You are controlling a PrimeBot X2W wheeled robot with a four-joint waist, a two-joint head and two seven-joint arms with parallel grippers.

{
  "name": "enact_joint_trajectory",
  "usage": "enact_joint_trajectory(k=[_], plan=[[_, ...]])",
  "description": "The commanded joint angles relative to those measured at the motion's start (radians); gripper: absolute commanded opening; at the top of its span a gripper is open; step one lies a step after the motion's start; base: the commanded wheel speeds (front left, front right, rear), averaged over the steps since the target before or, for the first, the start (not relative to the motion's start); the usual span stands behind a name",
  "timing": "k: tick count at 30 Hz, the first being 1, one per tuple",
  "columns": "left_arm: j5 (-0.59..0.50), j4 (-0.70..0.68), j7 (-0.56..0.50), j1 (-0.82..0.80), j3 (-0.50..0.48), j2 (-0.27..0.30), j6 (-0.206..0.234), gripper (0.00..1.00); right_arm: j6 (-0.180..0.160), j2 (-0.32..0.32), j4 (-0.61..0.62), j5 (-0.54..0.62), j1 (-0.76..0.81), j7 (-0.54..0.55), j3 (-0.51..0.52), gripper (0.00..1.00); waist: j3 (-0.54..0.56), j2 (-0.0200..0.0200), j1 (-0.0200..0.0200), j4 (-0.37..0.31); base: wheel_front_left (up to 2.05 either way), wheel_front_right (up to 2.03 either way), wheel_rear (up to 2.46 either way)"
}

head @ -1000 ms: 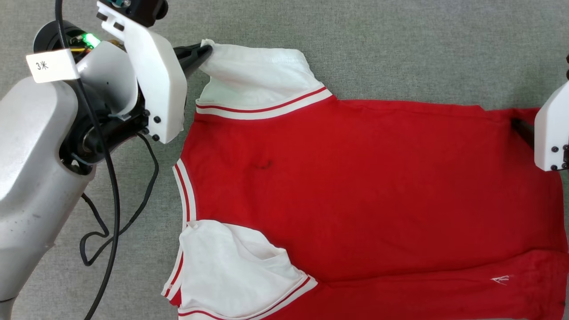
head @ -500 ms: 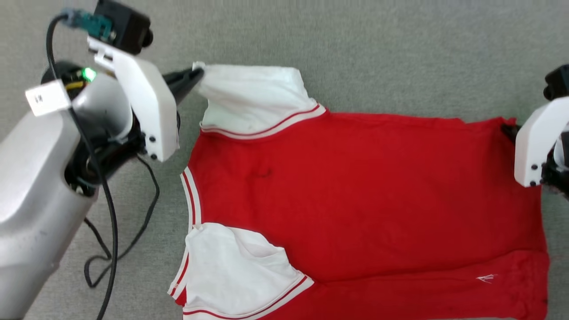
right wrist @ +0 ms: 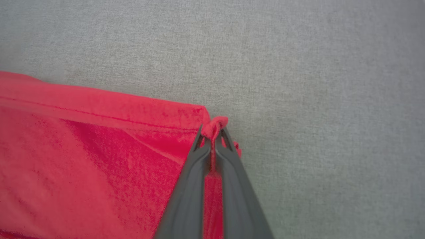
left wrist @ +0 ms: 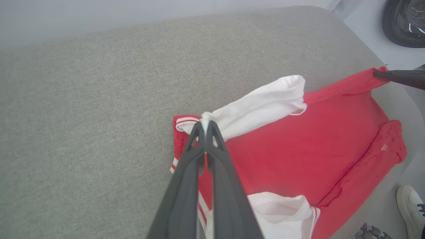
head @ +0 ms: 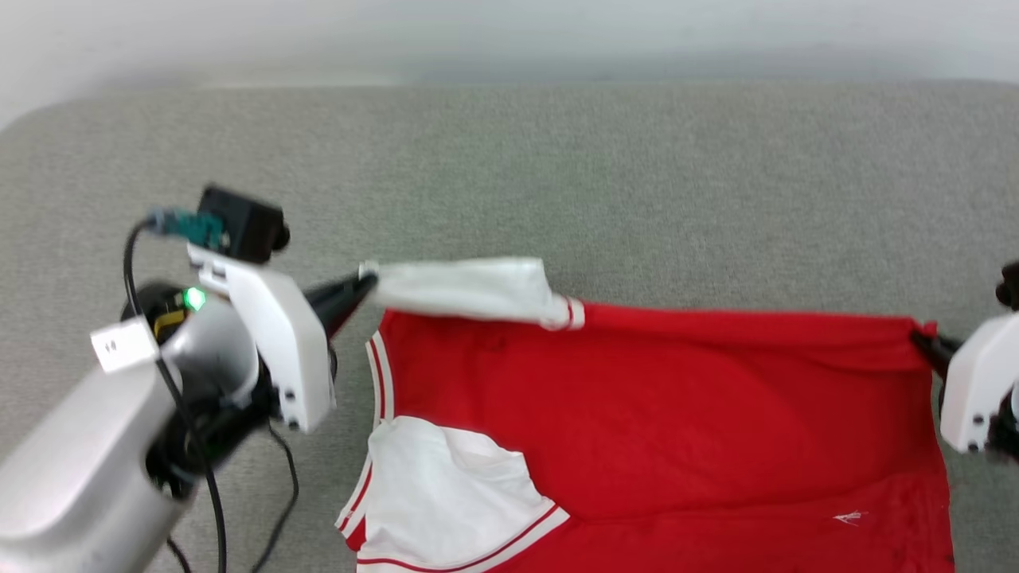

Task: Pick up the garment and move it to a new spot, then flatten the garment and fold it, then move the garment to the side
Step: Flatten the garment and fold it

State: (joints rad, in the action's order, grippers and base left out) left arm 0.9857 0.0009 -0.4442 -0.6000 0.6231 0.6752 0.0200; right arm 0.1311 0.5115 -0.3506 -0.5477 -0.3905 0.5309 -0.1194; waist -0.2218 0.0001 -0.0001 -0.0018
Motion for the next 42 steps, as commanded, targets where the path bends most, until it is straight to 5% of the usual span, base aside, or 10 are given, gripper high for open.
enact_joint_trajectory(k=[1, 15, 33, 35, 36, 37, 42], plan=[[0.006, -0.02, 0.01, 0.042, 0.004, 0.007, 0.011, 0.0, -0.001, 0.012, 0.013, -0.016, 0.04, -0.016, 0.004, 0.0, 0.028, -0.0001, 0.0001, 0.016, 0.0, 0.0, 0.0], [0.045, -0.156, 0.062, 0.347, 0.037, 0.077, 0.094, 0.0, -0.001, 0.09, 0.143, -0.142, 0.304, -0.029, -0.029, 0.0, 0.085, -0.0001, 0.0001, 0.037, 0.0, 0.0, 0.0], [-0.012, 0.001, 0.063, 0.375, 0.143, 0.02, 0.05, 0.0, -0.001, 0.146, 0.144, -0.124, 0.357, 0.011, -0.105, 0.0, 0.072, -0.0001, 0.0001, 0.03, 0.0, 0.0, 0.0], [-0.025, 0.027, 0.07, 0.369, 0.154, 0.007, 0.043, 0.0, -0.001, 0.128, 0.128, -0.12, 0.346, -0.002, -0.109, 1.0, 0.068, -0.0001, 0.0001, 0.028, 0.0, 0.0, 0.0], [-0.029, 0.037, 0.073, 0.368, 0.159, 0.001, 0.041, 0.56, -0.001, 0.122, 0.122, -0.119, 0.34, -0.007, -0.112, 1.0, 0.067, -0.0001, 0.0001, 0.027, 0.0, 0.0, 0.0], [-0.03, 0.047, 0.078, 0.367, 0.162, -0.007, 0.036, 1.0, -0.001, 0.118, 0.115, -0.119, 0.338, -0.009, -0.117, 1.0, 0.066, -0.0001, 0.0001, 0.026, 0.0, 0.0, 0.0], [-0.033, 0.076, 0.111, 0.368, 0.161, -0.03, 0.026, 1.0, -0.001, 0.103, 0.102, -0.135, 0.331, -0.026, -0.122, 1.0, 0.08, -0.0001, 0.0001, 0.023, 0.0, 0.0, 0.0]])
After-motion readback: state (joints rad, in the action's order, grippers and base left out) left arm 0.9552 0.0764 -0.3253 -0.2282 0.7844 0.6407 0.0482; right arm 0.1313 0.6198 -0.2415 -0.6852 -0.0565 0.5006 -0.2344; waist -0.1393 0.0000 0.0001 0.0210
